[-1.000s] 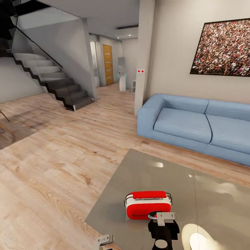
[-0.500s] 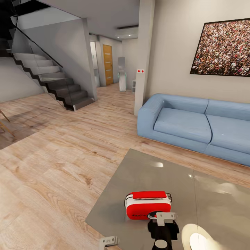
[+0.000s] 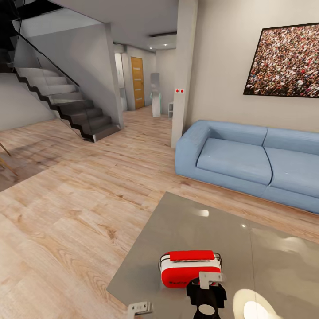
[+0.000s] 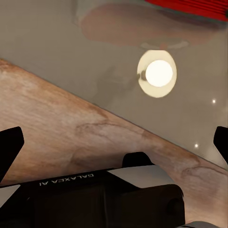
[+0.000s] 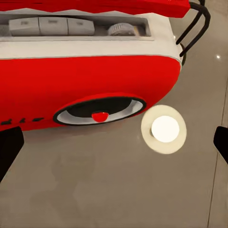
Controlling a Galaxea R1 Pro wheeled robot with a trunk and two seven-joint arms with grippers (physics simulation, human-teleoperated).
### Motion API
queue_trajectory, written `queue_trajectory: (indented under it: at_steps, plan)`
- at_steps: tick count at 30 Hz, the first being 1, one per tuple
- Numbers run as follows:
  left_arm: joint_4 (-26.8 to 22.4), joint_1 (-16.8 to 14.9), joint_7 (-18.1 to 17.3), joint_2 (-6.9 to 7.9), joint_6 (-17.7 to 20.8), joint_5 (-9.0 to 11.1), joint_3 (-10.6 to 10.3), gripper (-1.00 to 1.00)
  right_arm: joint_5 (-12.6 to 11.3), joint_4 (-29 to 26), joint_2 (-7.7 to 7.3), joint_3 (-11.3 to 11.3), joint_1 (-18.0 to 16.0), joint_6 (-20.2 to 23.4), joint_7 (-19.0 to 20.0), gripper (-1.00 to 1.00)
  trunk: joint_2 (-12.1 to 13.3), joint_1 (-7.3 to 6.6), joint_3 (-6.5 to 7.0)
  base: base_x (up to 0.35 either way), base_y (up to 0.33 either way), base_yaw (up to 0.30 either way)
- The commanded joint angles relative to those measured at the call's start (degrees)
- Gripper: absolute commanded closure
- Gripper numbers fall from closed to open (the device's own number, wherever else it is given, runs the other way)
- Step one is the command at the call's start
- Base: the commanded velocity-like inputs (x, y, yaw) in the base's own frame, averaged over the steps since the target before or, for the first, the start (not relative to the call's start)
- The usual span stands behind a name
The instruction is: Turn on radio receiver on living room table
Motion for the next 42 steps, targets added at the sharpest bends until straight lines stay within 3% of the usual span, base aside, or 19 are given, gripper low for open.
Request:
queue_trajectory:
  at_steps: [1,42]
  plan:
    - [0.0,-0.01,0.0,0.0,0.0,0.0,0.0,-1.0,-0.02,0.01,0.0,0.0,0.0,-0.02,0.0,-1.0,0.0,0.0,0.0,0.014,0.0,0.0]
    - [0.0,-0.01,-0.09,0.0,0.0,0.0,-0.09,-1.0,-0.15,0.04,0.0,0.0,0.0,-0.05,0.0,-1.0,0.0,0.0,0.0,0.001,0.0,0.0]
